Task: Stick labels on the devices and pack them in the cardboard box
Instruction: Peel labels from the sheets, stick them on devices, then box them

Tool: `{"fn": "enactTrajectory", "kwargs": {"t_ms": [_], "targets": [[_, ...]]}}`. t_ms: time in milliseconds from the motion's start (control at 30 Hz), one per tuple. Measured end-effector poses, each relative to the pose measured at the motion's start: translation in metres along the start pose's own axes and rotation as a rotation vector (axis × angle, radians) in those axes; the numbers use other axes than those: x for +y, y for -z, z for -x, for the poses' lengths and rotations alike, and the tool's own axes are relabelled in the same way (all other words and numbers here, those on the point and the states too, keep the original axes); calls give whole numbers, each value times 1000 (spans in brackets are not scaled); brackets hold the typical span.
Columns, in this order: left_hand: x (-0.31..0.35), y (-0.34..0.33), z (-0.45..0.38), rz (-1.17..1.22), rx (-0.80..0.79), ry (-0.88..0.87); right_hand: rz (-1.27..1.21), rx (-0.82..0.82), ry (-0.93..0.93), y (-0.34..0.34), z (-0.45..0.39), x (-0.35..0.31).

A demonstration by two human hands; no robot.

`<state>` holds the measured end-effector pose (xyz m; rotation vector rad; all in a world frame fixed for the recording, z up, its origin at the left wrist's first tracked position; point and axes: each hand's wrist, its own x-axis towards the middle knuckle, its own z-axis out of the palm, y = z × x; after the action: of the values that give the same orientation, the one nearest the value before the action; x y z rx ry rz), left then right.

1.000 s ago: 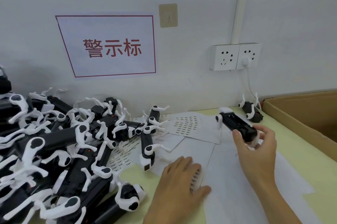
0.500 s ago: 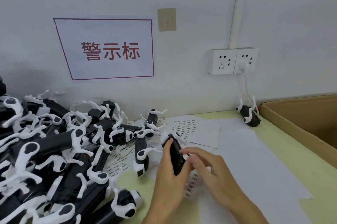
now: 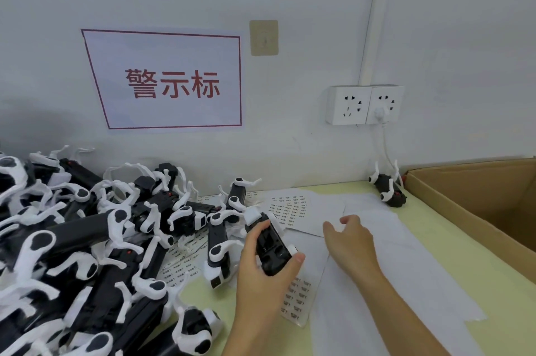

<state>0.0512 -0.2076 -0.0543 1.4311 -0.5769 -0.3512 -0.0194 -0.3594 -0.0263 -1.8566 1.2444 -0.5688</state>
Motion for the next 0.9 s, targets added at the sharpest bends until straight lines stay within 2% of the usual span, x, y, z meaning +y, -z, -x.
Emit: {"fn": "enactTrajectory", "kwargs": {"t_ms": [200,333,433,533,700,800,900], "targets": [[5,-1,0,44,-95,46,339,14,-94,-22,-24,-16],[3,2,-3,53,-73,50,352,3,-134,-21,-36,-16],[3,4,-5,66,-58,58,216,28,-167,-11,-46,-14],[2,6,-6,113,-51,72,-77,87,-216,1,-49,-5],[2,7,-6,147,-56,138,-526,106,-126,22,-24,10],[5,6,-3,198,-120,198,-752,195,-55,26,0,27],[2,7,-1,149,-160,193,-837,331,-31,21,20,47]]}}
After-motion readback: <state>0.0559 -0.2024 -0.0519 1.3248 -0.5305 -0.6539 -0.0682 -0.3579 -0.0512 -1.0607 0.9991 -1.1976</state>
